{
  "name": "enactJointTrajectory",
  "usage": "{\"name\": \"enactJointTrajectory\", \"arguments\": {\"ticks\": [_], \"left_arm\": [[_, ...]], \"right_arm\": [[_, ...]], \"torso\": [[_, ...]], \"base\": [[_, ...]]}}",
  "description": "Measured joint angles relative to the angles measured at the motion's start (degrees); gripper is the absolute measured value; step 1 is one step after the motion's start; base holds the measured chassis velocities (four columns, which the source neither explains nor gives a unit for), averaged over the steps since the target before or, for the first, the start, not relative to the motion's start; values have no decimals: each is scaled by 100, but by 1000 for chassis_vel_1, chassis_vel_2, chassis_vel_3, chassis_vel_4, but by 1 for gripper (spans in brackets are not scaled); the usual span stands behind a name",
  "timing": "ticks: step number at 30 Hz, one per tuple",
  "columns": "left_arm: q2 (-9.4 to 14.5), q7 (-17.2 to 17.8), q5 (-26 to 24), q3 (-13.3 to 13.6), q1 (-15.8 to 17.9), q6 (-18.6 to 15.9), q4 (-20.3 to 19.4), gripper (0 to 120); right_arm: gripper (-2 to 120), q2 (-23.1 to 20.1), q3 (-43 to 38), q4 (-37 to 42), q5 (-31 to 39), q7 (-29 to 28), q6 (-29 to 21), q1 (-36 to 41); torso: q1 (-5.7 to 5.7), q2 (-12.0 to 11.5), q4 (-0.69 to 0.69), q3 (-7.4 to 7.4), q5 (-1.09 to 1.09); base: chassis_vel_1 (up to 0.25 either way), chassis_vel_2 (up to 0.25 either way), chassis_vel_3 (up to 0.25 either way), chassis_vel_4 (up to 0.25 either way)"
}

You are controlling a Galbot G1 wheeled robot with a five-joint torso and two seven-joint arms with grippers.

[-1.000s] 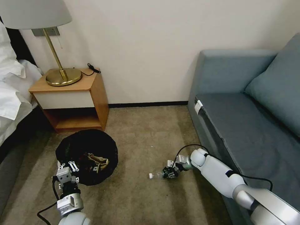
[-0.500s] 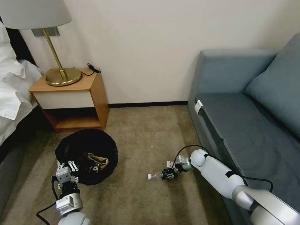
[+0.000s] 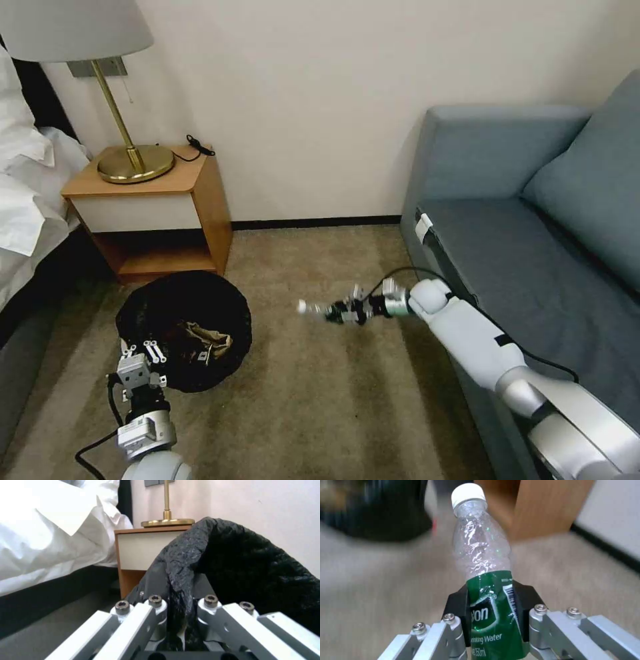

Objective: Pick up the trash bin, then pick up the garbage on the floor and place it into the trash bin.

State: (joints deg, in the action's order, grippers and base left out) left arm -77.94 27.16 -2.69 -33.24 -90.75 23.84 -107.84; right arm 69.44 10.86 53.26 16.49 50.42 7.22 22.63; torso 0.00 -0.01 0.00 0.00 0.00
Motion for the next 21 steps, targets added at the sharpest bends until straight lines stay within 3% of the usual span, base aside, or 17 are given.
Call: {"name": "enactJointTrajectory", "arguments": {"ticks": [2, 3, 5, 10, 13, 21], "left_arm": [[-5, -1, 1, 6, 0, 0, -5, 0], [-19, 1, -5, 23, 10, 0, -15, 0], [-38, 1, -11, 47, 39, 0, -12, 0], [-63, 1, -12, 97, 77, -2, 9, 0], [-89, -1, -37, 158, 127, -6, 23, 0], [-154, -25, -49, 246, 169, -12, 24, 0]], "right_arm": [[27, -13, 43, 126, 213, -79, -68, 9], [27, -62, 260, 535, 922, -364, -286, 93], [27, -74, 524, 990, 1592, -663, -493, 226], [27, -22, 905, 1698, 2406, -935, -779, 387], [27, 247, 1309, 2087, 2992, -1217, -974, 434], [27, 738, 1550, 1885, 3009, -1322, -1013, 344]], "torso": [[0, 0, 1, 0, 1], [0, 0, 0, 0, 0], [0, 0, -1, 0, 1], [0, 0, 0, -1, 2], [0, 0, 0, -1, 2], [0, 0, 1, -1, 1]], "base": [[0, 0, 0, 0], [0, 0, 0, 0], [0, 0, 0, 0], [0, 0, 0, 0], [0, 0, 0, 0], [0, 0, 0, 0]]}}
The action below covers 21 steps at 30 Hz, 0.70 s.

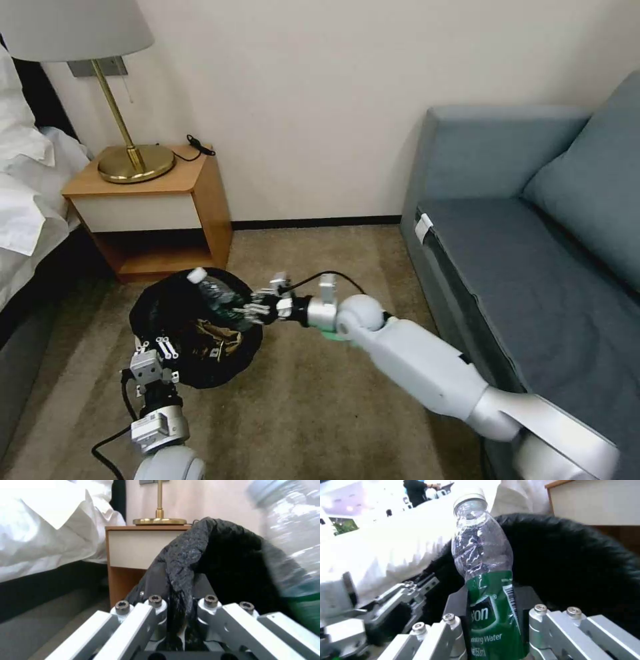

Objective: Pick up the trash bin, then pick up the garbage on the floor and place it into the trash bin.

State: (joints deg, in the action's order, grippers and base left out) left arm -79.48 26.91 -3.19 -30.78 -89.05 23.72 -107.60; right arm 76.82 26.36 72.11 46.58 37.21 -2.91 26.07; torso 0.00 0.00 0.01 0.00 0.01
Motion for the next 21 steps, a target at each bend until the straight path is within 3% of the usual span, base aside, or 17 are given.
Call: {"name": "enactJointTrajectory", "arguments": {"ticks": [9, 21], "left_arm": [[-26, -23, -146, 3, -12, 16, -26, 0], [-39, -43, -175, -3, 28, 28, 22, 0]], "right_arm": [[31, 208, 32, -798, -774, 32, 327, 37], [80, 79, 18, -597, -1121, 78, 505, 77]], "torso": [[0, 0, -1, 0, 0], [0, 0, -1, 0, -1]], "base": [[0, 0, 0, 0], [0, 0, 0, 0]]}}
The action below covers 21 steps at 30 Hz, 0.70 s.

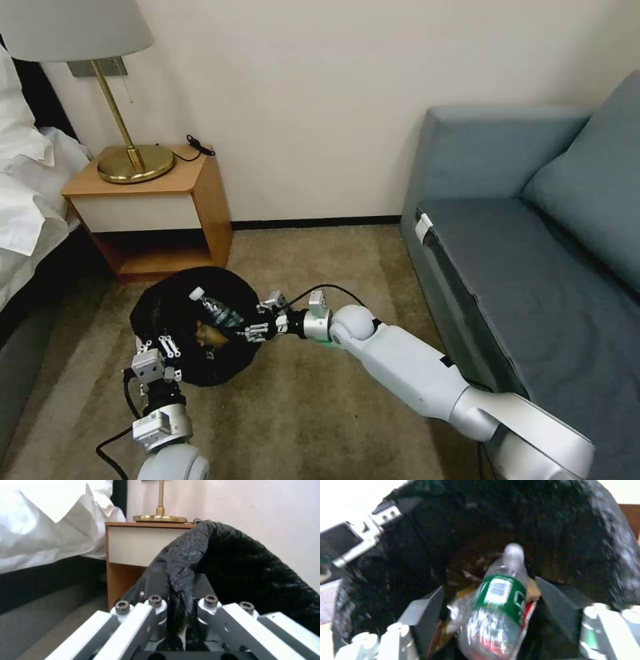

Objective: Pick up the trash bin, then pick up the garbage on the floor and place it into the trash bin.

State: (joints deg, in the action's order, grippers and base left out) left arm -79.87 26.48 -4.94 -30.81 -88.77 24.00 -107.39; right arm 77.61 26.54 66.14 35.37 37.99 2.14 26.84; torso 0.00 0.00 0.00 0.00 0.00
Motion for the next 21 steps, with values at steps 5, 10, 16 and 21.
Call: {"name": "enactJointTrajectory", "arguments": {"ticks": [5, 10, 16, 21], "left_arm": [[0, -2, -9, -18, 17, 2, 50, 0], [22, 19, -382, -114, 103, 120, 170, 0], [47, 51, -1222, -162, 202, 171, 75, 0], [69, 184, -2186, -248, 406, 203, 30, 0]], "right_arm": [[93, -21, -55, 201, 55, -10, 12, 1], [100, -151, -367, 649, 378, -20, -7, 23], [100, -297, -737, 842, 661, -24, -58, 28], [100, -410, -1215, 803, 844, -14, -59, 43]], "torso": [[0, 0, 0, 0, 0], [0, 0, 1, 0, 0], [0, 0, 0, 0, 0], [0, 0, -1, 0, -1]], "base": [[0, 0, 0, 0], [0, 0, 0, 0], [0, 0, 0, 0], [0, 0, 0, 0]]}}
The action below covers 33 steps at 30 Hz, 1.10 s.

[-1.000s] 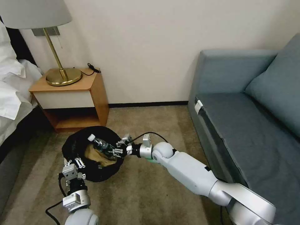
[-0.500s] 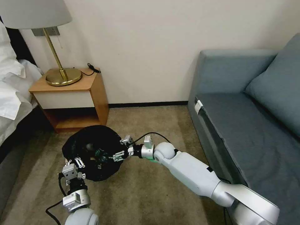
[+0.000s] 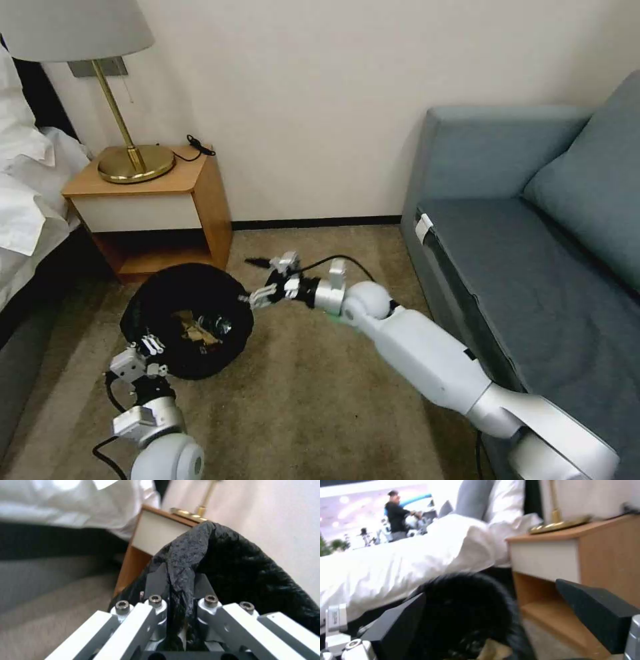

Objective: Pick up the trash bin, then pick up the garbage on the floor and place it into the trash bin.

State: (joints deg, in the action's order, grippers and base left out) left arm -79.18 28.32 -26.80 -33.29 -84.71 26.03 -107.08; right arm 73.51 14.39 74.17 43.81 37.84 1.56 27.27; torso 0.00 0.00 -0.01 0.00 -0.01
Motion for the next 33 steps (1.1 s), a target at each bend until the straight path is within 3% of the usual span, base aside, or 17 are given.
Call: {"name": "enactJointTrajectory", "arguments": {"ticks": [1, 9, 11, 15, 24, 25, 28, 29, 33], "left_arm": [[6, 34, -325, -26, 51, 0, -1, 0], [11, 108, -1336, -142, 286, -58, 226, 0], [-3, 199, -1850, -196, 453, -141, 347, 0], [-8, 275, -2220, -229, 666, -215, 554, 0], [18, 436, -2414, -257, 971, -315, 1187, 0], [42, 431, -2419, -258, 1010, -338, 1275, 6], [47, 429, -2419, -254, 1013, -349, 1287, 8], [66, 422, -2389, -243, 1016, -409, 1287, 20], [95, 408, -2170, -227, 985, -438, 1281, 31]], "right_arm": [[100, -26, -119, -6, 29, 3, 0, 9], [100, -203, -406, -67, 70, 80, -3, 43], [100, -266, -456, -43, 59, 138, -19, 107], [100, -288, -517, -13, 21, 191, -41, 149], [100, -265, -631, -16, -101, 254, -56, 210], [100, -263, -651, -21, -126, 262, -66, 228], [100, -263, -653, -24, -132, 263, -69, 231], [100, -265, -671, -36, -160, 265, -78, 247], [100, -261, -695, -44, -166, 210, -84, 260]], "torso": [[0, 0, 1, 0, 0], [0, 0, 1, 0, 1], [0, 0, 1, 0, 0], [0, 0, 1, 0, 1], [0, 0, 2, 0, 2], [0, 0, 2, 0, -3], [0, 0, 2, 0, -1], [0, 1, 2, 0, 0], [0, 1, 0, 0, 1]], "base": [[0, 0, 0, 0], [0, 0, 0, 0], [0, 0, 0, 0], [0, 0, 0, 0], [0, 0, 0, 0], [0, 0, 0, 0], [0, 0, 0, 0], [0, 0, 0, 0], [0, 0, 0, 0]]}}
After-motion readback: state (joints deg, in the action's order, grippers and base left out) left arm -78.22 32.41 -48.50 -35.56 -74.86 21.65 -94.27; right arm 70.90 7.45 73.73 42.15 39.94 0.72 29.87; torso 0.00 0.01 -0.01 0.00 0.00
